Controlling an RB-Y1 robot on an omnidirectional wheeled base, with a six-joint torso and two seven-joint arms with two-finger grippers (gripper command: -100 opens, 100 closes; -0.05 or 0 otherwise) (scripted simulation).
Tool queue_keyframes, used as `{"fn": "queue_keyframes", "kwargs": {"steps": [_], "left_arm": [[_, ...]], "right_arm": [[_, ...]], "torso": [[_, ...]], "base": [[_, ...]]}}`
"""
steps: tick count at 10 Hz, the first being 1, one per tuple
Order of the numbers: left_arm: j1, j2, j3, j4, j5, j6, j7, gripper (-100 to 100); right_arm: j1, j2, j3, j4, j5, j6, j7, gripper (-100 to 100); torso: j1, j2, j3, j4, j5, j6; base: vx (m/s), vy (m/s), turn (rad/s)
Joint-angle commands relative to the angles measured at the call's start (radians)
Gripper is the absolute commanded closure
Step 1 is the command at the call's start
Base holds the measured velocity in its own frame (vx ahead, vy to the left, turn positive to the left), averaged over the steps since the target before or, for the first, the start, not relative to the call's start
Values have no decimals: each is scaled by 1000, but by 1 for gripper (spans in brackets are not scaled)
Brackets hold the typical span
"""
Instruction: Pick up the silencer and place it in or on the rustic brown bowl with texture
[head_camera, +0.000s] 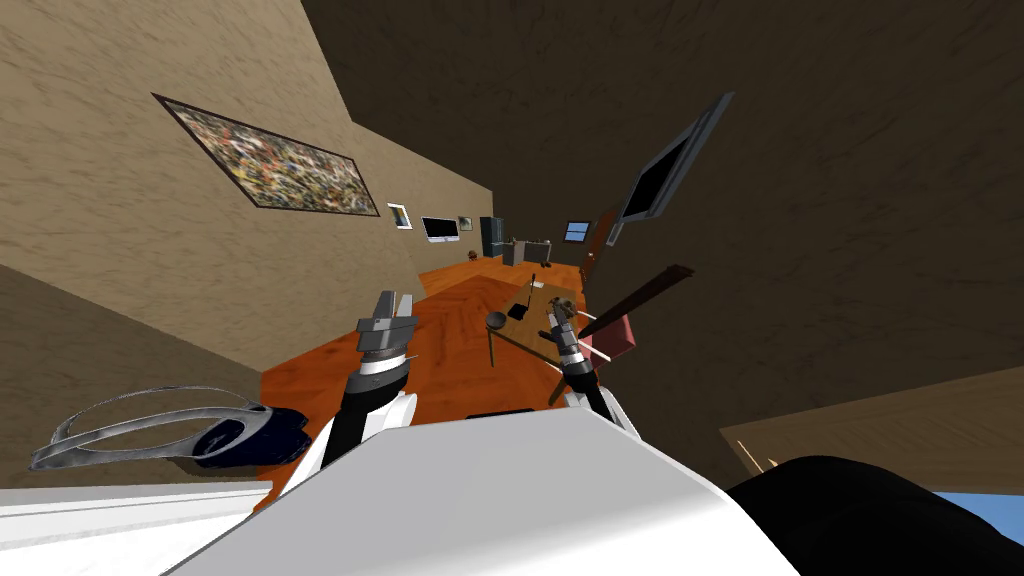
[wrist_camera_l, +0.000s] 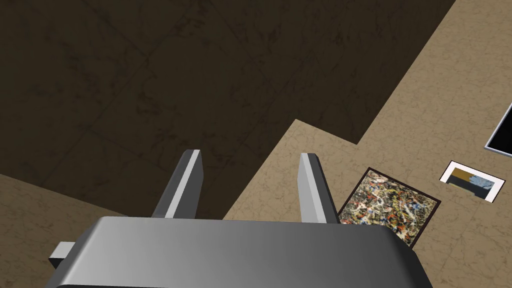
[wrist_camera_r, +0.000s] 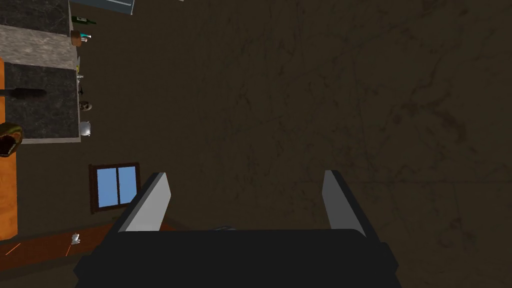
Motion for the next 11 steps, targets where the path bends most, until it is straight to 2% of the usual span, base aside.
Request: {"fn": "queue_keyframes", "kwargs": {"steps": [1,2,3,5,6,7,8,9,10,11], "left_arm": [[0,0,0,0,0,0,0,0],[0,0,0,0,0,0,0,0],[0,0,0,0,0,0,0,0],[0,0,0,0,0,0,0,0],[0,0,0,0,0,0,0,0],[0,0,0,0,0,0,0,0],[0,0,0,0,0,0,0,0],[0,0,0,0,0,0,0,0],[0,0,0,0,0,0,0,0],[0,0,0,0,0,0,0,0]], "right_arm": [[-2,-39,6,17,13,-4,4,-100],[0,-72,21,52,41,-13,14,-100],[0,-83,21,52,41,-13,14,-100],[5,-153,56,126,99,-33,37,-100],[5,-175,56,130,99,-33,37,-100],[6,-210,74,159,131,-43,49,-100],[6,-221,74,173,131,-43,49,-100],[7,-262,92,215,163,-54,63,-100],[7,-268,92,219,163,-54,63,-100],[8,-300,111,260,196,-64,76,-100]], "torso": [[0,0,0,0,0,0],[-1,0,0,0,0,0],[0,0,0,0,0,0],[-1,0,0,0,0,0],[1,0,0,0,0,0],[0,0,0,0,0,0],[1,0,0,0,0,0],[-1,-1,0,0,0,0],[-1,-1,-1,0,0,0],[-2,-1,-1,0,0,0]], "base": [[-32,58,11],[-41,66,52],[-28,55,21],[-26,73,82],[-23,79,28],[-27,88,58],[-17,60,34],[-11,57,98],[-8,44,33],[-13,64,76]]}}
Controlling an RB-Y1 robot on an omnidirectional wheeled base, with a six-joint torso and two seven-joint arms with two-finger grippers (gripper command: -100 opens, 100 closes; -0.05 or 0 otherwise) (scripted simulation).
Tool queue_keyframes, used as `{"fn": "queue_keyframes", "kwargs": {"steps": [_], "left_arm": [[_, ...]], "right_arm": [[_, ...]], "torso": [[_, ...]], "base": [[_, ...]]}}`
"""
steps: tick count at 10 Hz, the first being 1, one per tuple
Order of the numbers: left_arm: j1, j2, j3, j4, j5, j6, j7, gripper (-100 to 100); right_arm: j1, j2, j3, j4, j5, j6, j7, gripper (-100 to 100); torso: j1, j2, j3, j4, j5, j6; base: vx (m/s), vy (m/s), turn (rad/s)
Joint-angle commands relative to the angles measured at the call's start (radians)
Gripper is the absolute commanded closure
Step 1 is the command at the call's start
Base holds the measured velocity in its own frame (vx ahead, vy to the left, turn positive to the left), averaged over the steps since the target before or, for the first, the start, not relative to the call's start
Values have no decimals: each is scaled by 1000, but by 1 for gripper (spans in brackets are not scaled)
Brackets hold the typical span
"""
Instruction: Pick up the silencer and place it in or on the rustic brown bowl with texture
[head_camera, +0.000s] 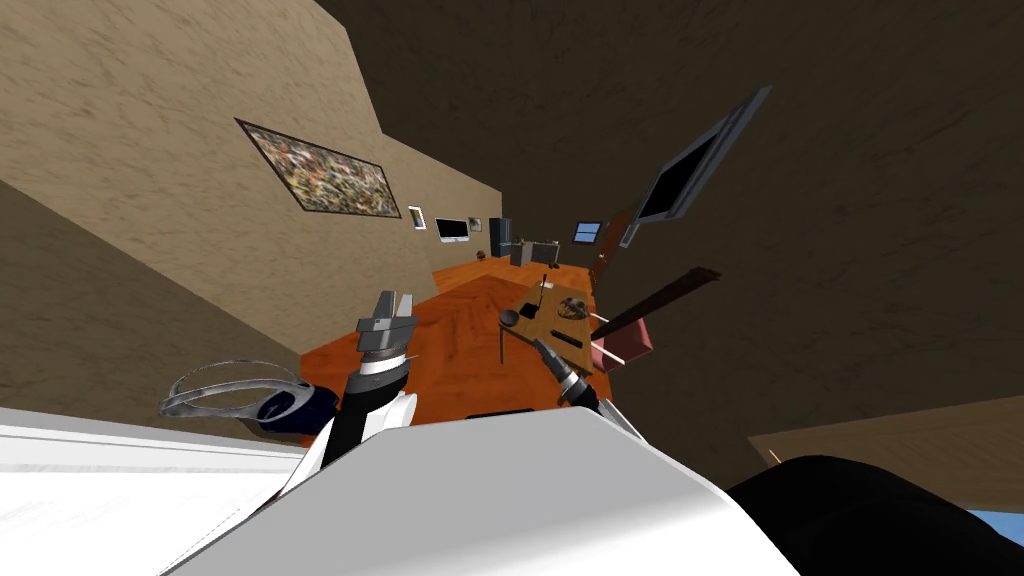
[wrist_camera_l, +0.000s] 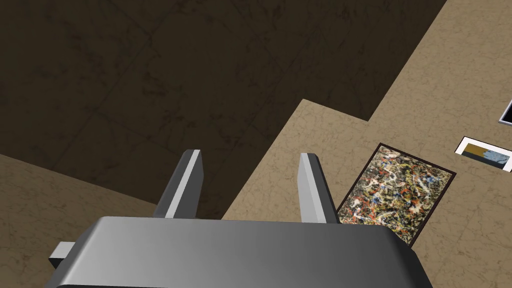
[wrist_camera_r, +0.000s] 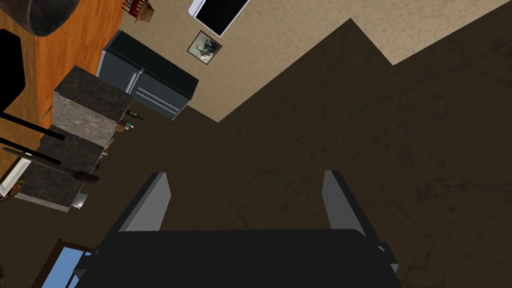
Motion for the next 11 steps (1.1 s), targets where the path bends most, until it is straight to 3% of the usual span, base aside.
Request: {"fn": "queue_keyframes", "kwargs": {"steps": [1,2,3,4,5,6,7,8,9,10,11], "left_arm": [[0,0,0,0,0,0,0,0],[0,0,0,0,0,0,0,0],[0,0,0,0,0,0,0,0],[0,0,0,0,0,0,0,0],[0,0,0,0,0,0,0,0],[0,0,0,0,0,0,0,0],[0,0,0,0,0,0,0,0],[0,0,0,0,0,0,0,0],[0,0,0,0,0,0,0,0],[0,0,0,0,0,0,0,0],[0,0,0,0,0,0,0,0]], "right_arm": [[-4,-35,8,27,15,-1,3,-100],[-4,-75,27,65,49,-12,17,-100],[-4,-81,27,78,49,-12,17,-100],[-5,-127,47,113,83,-22,32,-100],[-5,-127,47,132,83,-22,32,-100],[-7,-170,67,175,117,-32,48,-100],[-7,-173,67,187,117,-32,48,-100],[-10,-218,87,227,151,-41,64,-100],[-10,-218,87,245,151,-41,64,-100],[-13,-261,107,273,184,-50,80,-100],[-13,-262,107,304,184,-50,80,-100]], "torso": [[0,0,0,0,0,0],[0,0,0,0,0,0],[0,0,0,0,0,0],[-1,-1,0,0,0,0],[0,-1,-1,0,0,0],[-1,-2,-1,0,0,0],[-1,-2,-1,0,0,0],[-1,-2,-1,0,0,0],[-1,-3,-1,0,0,0],[-2,-3,-1,0,0,0],[-2,-3,-2,-1,0,0]], "base": [[-7,55,40],[-5,60,102],[-3,47,43],[13,62,113],[13,49,43],[26,49,105],[21,40,59],[31,50,128],[28,36,58],[38,32,132],[34,22,71]]}}
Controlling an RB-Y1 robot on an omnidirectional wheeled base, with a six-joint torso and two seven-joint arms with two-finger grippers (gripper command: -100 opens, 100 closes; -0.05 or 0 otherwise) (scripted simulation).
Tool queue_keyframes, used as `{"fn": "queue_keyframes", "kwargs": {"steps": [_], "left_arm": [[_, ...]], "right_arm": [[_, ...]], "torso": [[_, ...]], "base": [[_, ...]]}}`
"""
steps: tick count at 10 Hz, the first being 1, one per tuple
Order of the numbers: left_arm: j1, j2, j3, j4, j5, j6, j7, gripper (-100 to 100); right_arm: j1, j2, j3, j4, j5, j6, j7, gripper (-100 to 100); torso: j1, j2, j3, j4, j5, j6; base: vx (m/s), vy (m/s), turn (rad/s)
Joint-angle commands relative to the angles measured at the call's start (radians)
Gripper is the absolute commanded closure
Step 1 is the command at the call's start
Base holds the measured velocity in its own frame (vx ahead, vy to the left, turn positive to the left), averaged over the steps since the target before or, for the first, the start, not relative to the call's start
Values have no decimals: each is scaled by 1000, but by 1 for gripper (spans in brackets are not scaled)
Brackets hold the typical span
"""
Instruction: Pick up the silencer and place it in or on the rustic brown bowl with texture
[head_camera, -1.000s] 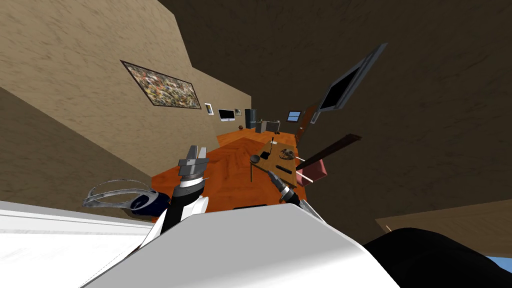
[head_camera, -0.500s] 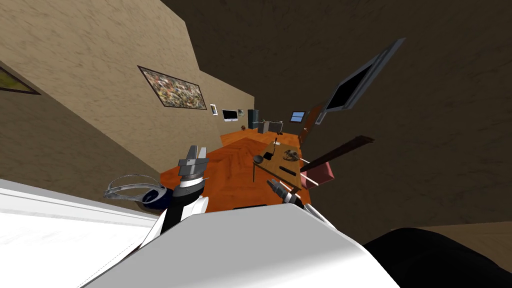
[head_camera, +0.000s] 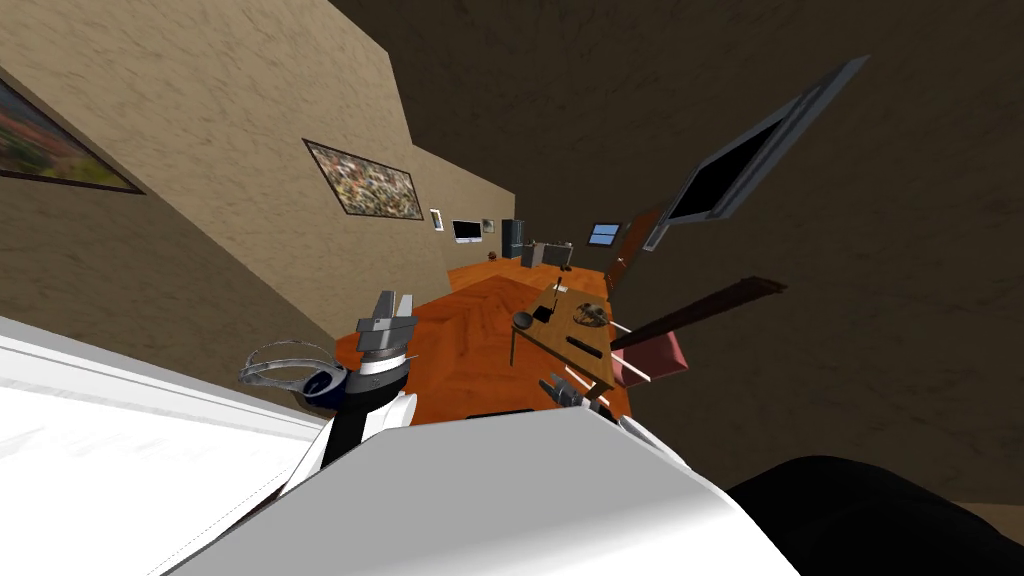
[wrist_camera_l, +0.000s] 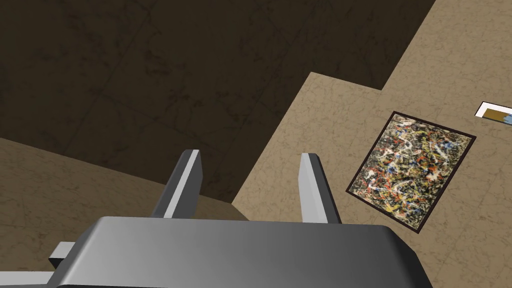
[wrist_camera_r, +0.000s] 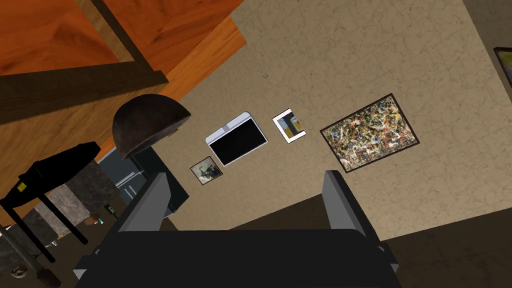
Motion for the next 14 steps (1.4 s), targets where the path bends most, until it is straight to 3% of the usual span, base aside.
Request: {"fn": "queue_keyframes", "kwargs": {"steps": [1,4,5,6,8,9,12,14], "left_arm": [[0,0,0,0,0,0,0,0],[0,0,0,0,0,0,0,0],[0,0,0,0,0,0,0,0],[0,0,0,0,0,0,0,0],[0,0,0,0,0,0,0,0],[0,0,0,0,0,0,0,0],[0,0,0,0,0,0,0,0],[0,0,0,0,0,0,0,0]], "right_arm": [[-5,-50,23,50,38,-7,17,-100],[-11,-94,42,138,70,-15,34,-100],[-17,-134,60,167,101,-21,50,-100],[-17,-134,60,201,101,-21,50,-100],[-31,-208,92,293,160,-32,84,-100],[-31,-209,92,328,160,-32,84,-100],[-46,-275,120,442,212,-39,116,-100],[-46,-275,120,455,212,-39,116,-100]], "torso": [[0,0,0,0,0,0],[0,-2,-1,0,0,-1],[-1,-2,-1,0,0,0],[-1,-2,-1,0,0,0],[-1,-2,-1,0,0,0],[-2,-5,-3,-1,0,-1],[-1,-2,-1,-1,0,0],[-2,-3,-2,-1,0,0]], "base": [[48,27,122],[55,17,102],[69,12,110],[61,7,74],[91,-1,206],[98,-15,92],[76,-3,118],[46,-11,40]]}}
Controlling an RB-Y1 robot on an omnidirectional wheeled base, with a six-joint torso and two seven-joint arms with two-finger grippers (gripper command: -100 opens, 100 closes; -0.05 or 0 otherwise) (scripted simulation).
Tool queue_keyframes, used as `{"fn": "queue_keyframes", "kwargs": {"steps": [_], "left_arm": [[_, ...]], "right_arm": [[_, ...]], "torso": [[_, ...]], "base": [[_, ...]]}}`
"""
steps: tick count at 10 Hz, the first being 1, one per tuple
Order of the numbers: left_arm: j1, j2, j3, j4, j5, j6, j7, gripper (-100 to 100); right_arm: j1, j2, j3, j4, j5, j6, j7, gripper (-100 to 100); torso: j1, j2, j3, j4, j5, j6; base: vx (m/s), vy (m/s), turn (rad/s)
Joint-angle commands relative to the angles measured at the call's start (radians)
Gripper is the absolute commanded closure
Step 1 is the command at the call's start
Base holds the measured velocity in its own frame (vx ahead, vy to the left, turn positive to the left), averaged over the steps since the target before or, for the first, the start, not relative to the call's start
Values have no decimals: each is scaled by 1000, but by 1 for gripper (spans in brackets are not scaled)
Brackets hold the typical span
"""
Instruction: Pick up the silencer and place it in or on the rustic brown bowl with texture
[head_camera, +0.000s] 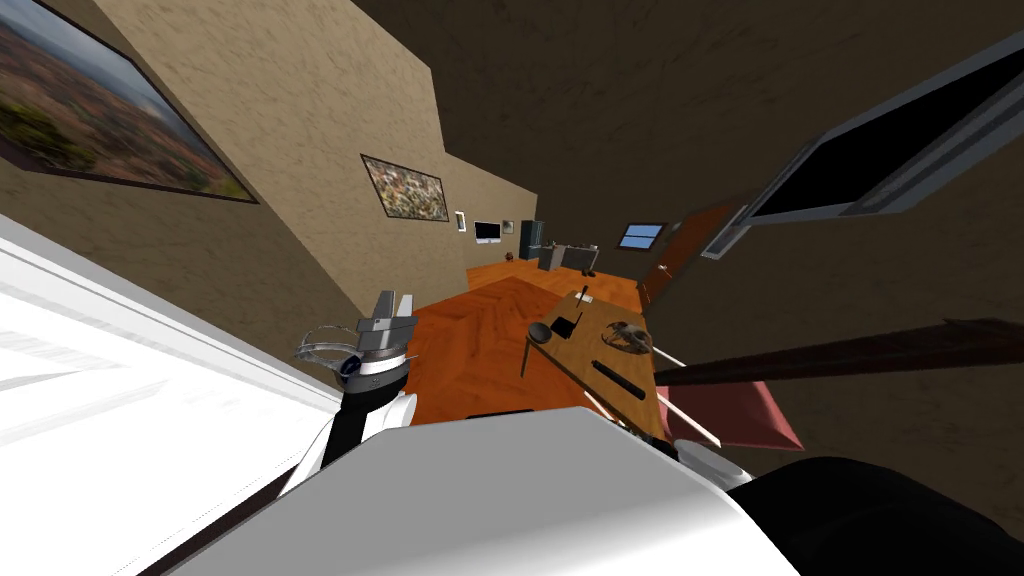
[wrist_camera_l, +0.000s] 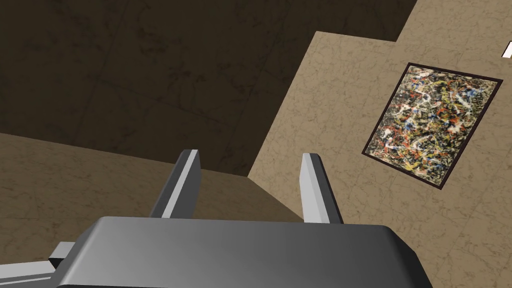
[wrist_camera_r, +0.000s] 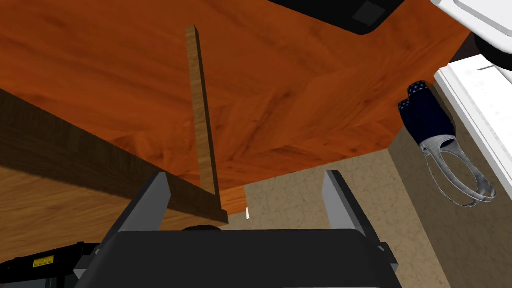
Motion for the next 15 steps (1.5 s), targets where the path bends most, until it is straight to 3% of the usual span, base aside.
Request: {"fn": "queue_keyframes", "kwargs": {"steps": [1,4,5,9,12,15], "left_arm": [[0,0,0,0,0,0,0,0],[0,0,0,0,0,0,0,0],[0,0,0,0,0,0,0,0],[0,0,0,0,0,0,0,0],[0,0,0,0,0,0,0,0],[0,0,0,0,0,0,0,0]], "right_arm": [[-9,-29,15,50,26,-1,18,-100],[-26,-79,36,162,67,-5,48,-100],[-26,-79,36,171,67,-5,48,-100],[-53,-130,63,347,114,-6,88,-100],[-53,-130,63,351,114,-6,88,-100],[-79,-143,87,481,148,-6,121,-100]], "torso": [[0,0,0,0,0,0],[-2,-4,-2,-1,0,0],[-1,-4,-2,-1,0,-1],[-1,-3,-1,0,0,-1],[0,-1,-1,0,0,0],[-1,-3,-1,0,0,-1]], "base": [[43,-3,135],[99,-28,153],[63,-15,75],[75,-32,136],[43,-19,23],[85,-45,169]]}}
